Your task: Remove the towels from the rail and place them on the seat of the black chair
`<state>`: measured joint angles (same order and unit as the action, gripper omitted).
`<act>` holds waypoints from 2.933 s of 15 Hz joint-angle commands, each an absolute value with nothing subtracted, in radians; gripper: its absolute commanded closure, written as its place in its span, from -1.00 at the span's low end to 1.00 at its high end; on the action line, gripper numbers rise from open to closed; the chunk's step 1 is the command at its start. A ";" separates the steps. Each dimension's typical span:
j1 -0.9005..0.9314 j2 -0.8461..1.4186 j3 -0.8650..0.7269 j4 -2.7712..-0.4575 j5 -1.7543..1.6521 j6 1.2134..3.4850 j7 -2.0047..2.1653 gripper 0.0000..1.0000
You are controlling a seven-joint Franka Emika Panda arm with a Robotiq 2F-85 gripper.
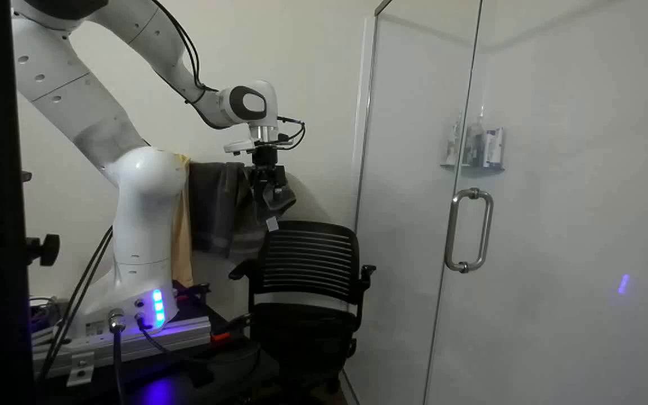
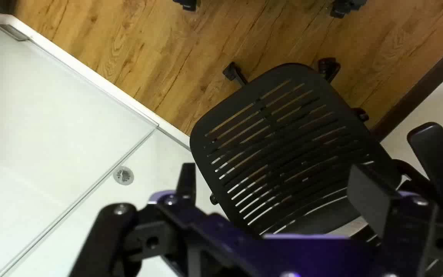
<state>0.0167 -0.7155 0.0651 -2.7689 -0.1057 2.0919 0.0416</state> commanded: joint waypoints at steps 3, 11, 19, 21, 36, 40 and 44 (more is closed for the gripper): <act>0.060 -0.662 0.058 -2.726 -0.085 2.098 -0.012 -1.00; 0.053 -0.710 0.180 -2.742 -0.223 2.129 0.177 -1.00; 0.182 -0.482 0.094 -2.583 -0.083 2.244 -0.083 -1.00; 0.219 -0.419 0.084 -2.526 -0.044 2.281 -0.176 -1.00; 0.354 -0.238 0.019 -2.339 0.263 2.377 -0.671 -1.00; 0.327 -0.121 0.068 -2.211 0.236 2.447 -0.718 -1.00; 0.311 0.016 0.111 -2.077 0.242 2.477 -0.769 -1.00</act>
<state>0.3355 -0.0965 0.0744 -2.1835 0.2305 2.4600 -0.7066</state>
